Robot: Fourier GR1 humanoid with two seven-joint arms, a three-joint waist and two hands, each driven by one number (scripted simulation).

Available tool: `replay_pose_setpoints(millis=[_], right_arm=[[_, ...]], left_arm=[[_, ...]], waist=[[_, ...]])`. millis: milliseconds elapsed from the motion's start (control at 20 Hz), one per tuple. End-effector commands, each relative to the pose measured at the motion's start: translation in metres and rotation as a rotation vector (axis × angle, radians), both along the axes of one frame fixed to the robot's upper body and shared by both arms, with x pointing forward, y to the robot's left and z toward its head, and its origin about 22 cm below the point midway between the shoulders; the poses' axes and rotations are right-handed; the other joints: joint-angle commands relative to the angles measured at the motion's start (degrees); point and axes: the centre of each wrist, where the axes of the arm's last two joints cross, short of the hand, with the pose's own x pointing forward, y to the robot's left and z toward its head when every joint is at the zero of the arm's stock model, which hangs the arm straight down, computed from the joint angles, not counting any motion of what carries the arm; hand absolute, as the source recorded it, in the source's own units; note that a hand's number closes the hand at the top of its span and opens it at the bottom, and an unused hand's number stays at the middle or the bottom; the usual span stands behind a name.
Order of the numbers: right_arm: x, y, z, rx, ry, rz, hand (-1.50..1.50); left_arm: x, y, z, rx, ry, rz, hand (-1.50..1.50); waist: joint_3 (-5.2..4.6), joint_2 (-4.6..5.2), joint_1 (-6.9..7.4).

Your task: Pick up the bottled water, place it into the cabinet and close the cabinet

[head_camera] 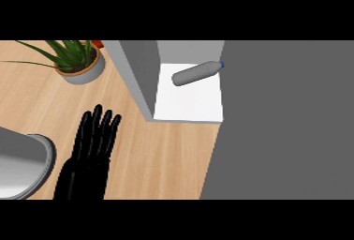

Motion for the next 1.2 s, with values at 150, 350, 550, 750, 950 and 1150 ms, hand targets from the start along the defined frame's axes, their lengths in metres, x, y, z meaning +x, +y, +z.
replay_pose_setpoints(millis=[150,350,550,750,950,1150], right_arm=[[-0.011,0.036,0.022,-0.040,-0.027,0.218,1.50],[-0.011,0.040,0.035,-0.053,-0.075,0.229,1.50],[-0.012,0.056,0.044,-0.067,-0.075,0.262,1.50],[-0.004,0.080,0.049,-0.061,-0.077,0.277,1.50],[0.019,0.097,0.043,-0.017,-0.026,0.262,1.50],[0.023,0.108,0.058,0.021,0.000,0.248,1.50]], left_arm=[[-0.055,0.051,0.024,0.013,-0.023,0.066,-1.50],[-0.075,0.065,0.023,-0.026,-0.029,0.099,-1.50],[-0.087,0.078,0.033,-0.027,-0.029,0.078,-1.50],[-0.090,0.097,0.032,-0.021,-0.016,0.103,-1.50],[-0.104,0.110,0.031,-0.043,-0.012,0.073,-1.50],[-0.112,0.131,0.019,-0.036,-0.001,0.088,-1.50]], waist=[[-0.23,-0.29,-0.02],[-0.25,-0.10,-0.31],[-0.32,-0.06,0.51],[-0.36,0.14,0.39],[-0.31,0.28,1.40],[-0.34,0.26,1.23]])
